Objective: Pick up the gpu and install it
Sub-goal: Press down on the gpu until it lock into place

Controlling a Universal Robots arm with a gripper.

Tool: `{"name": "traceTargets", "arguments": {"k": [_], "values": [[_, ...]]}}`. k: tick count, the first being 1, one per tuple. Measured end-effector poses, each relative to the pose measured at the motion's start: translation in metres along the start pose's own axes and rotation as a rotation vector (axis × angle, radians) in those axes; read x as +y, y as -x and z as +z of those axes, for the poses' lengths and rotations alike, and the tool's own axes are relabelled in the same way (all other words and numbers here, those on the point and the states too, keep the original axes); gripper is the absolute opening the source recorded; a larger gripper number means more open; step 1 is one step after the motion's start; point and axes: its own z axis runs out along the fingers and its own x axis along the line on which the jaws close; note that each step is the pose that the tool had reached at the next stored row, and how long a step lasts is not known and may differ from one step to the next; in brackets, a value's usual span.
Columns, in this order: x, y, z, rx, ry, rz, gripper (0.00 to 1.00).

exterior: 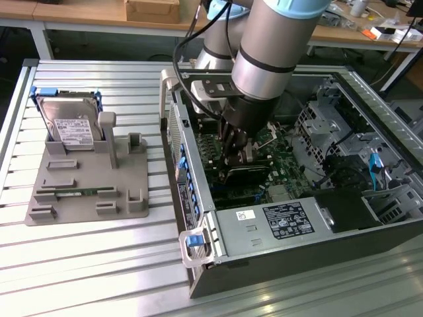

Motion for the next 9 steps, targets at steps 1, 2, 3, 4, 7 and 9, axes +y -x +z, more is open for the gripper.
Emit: {"name": "traceTargets", "arguments": {"k": [1,2,3,4,7,9], "values": [[0.0008,0.0,0.0001,-0.0001,-0.0001,0.0,0.11],[0.002,0.0,0.0001,-0.0002,-0.0001,0.0,0.11],[0.0029,0.0,0.0001,0.0,0.0,0.0,0.11],[0.0064,0.0,0.0003,-0.0001,-0.0003,0.0,0.11],[0.0114,0.0,-0.0053,-0.0002,-0.0027,-0.001,0.11],[0.0275,0.001,-0.0048,-0.0007,-0.0037,-0.001,0.11]]}}
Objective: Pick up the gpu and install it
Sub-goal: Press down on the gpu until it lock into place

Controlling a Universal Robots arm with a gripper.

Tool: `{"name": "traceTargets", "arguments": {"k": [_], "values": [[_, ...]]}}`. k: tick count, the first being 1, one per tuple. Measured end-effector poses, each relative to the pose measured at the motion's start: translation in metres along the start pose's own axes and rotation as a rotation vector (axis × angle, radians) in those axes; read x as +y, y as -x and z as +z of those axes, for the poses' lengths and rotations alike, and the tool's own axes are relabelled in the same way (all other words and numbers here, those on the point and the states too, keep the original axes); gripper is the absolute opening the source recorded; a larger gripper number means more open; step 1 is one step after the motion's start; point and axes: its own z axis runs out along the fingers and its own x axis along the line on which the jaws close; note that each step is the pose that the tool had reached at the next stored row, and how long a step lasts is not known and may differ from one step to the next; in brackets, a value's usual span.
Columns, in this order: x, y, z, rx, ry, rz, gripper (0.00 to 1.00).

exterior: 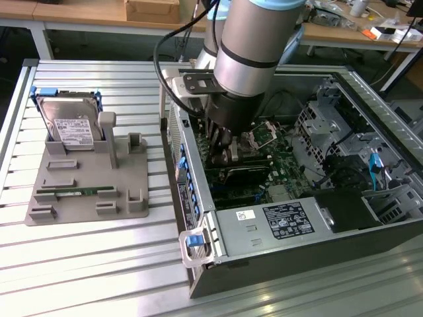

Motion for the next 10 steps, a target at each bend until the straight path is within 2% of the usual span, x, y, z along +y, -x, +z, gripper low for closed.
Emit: {"name": "traceTargets", "arguments": {"k": [2,6,7,8,10], "values": [[0.0128,0.0,0.0005,-0.0004,-0.0002,0.0,0.11],[0.023,0.001,0.0011,-0.0007,0.0001,-0.001,0.11],[0.024,0.0,0.001,-0.0015,-0.0004,-0.001,0.11],[0.0242,0.0,0.001,-0.0071,-0.0005,-0.001,0.11],[0.0195,-0.001,0.001,-0.0073,0.0009,-0.001,0.11]]}}
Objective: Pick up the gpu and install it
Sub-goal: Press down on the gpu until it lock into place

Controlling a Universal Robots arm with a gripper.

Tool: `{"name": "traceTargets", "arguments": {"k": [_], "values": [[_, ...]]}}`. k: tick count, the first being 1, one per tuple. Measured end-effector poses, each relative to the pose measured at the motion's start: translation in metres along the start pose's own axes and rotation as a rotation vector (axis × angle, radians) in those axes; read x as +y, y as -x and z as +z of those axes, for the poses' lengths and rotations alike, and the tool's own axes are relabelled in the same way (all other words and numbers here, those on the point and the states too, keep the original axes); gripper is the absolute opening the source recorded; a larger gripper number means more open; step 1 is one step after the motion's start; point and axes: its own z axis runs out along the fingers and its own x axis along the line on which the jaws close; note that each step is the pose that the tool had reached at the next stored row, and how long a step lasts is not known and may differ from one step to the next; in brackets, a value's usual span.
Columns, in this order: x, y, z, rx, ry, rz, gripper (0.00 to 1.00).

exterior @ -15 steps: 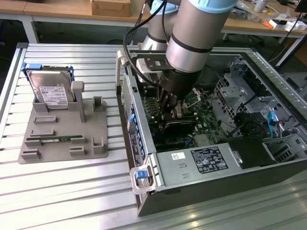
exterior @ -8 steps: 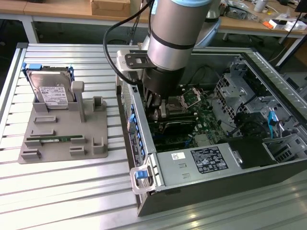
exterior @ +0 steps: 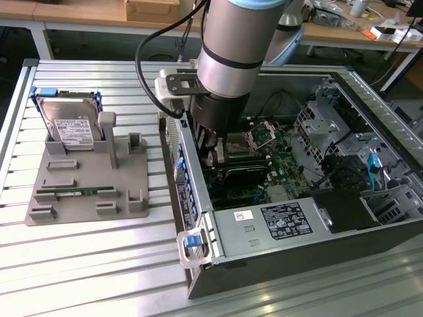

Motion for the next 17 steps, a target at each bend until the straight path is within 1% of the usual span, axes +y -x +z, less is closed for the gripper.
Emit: {"name": "traceTargets", "arguments": {"k": [2,3,4,5,6,9,11,12,14,16,17], "values": [[-0.0072,0.0,-0.0001,-0.0001,0.0026,0.0,0.11],[-0.0119,0.0,0.0,-0.0003,0.005,0.0,0.11],[-0.0217,0.0,0.0004,-0.0003,0.0114,0.0,0.11],[-0.0274,-0.001,0.0007,-0.0004,0.0154,0.0,0.11],[-0.0318,-0.001,0.001,-0.0003,0.0187,0.0,0.11],[-0.0485,-0.001,0.0049,0.0008,0.0322,0.0,0.11],[-0.0554,-0.001,0.0075,0.0018,0.0381,0.0,0.11],[-0.0608,-0.001,0.0086,0.0016,0.0412,0.0,0.11],[-0.0636,-0.001,0.0102,0.0016,0.0442,0.0,0.11],[-0.0643,-0.001,0.017,0.0026,0.055,0.0,0.11],[-0.0646,-0.001,0.0186,0.0019,0.0569,-0.001,0.11]]}}
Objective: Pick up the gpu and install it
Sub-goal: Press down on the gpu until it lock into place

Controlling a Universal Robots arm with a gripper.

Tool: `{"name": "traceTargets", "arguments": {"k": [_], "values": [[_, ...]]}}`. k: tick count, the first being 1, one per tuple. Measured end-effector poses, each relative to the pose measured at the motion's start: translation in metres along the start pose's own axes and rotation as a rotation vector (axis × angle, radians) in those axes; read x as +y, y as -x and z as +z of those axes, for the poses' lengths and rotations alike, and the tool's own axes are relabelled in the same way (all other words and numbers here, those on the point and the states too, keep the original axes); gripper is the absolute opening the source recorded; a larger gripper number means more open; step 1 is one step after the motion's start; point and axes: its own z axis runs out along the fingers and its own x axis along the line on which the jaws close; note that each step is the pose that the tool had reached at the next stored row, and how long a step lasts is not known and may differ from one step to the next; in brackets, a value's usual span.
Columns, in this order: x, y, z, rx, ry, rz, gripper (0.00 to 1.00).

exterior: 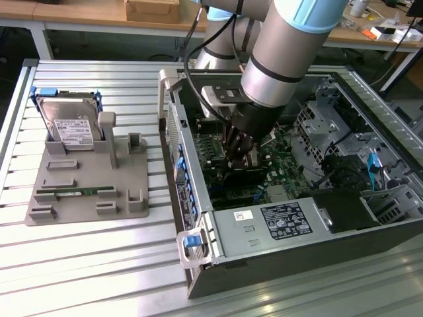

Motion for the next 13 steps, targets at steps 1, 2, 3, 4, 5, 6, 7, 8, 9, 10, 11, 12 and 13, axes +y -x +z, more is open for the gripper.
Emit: {"name": "traceTargets", "arguments": {"k": [1,2,3,4,5,6,7,8,9,10,11,12,13], "values": [[-0.0004,0.0,0.0019,0.0005,0.0028,0.0,0.11],[-0.0005,0.0,0.0023,-0.0002,0.0025,0.0,0.11],[-0.0005,0.0,0.0007,-0.0013,0.002,0.0,0.11],[0.0004,0.0,-0.0081,-0.0018,0.0015,0.0,0.11],[0.0011,0.0,-0.0162,-0.0009,0.002,0.0,0.11],[0.0006,0.0,-0.0221,-0.0006,0.0021,0.0,0.11],[-0.0015,0.0,-0.0243,-0.0005,0.0022,0.0,0.11],[-0.0035,0.0,-0.0246,-0.0008,0.002,0.0,0.11],[-0.0125,0.0,-0.0257,-0.0006,0.0026,0.0,0.11],[-0.0215,-0.001,-0.0267,-0.0006,0.0038,0.0,0.11],[-0.0355,-0.001,-0.0281,-0.0006,0.0045,0.0,0.11],[-0.042,-0.001,-0.0293,-0.0005,0.0045,0.0,0.11],[-0.0454,-0.001,-0.0313,-0.0006,0.0044,0.0,0.11]]}}
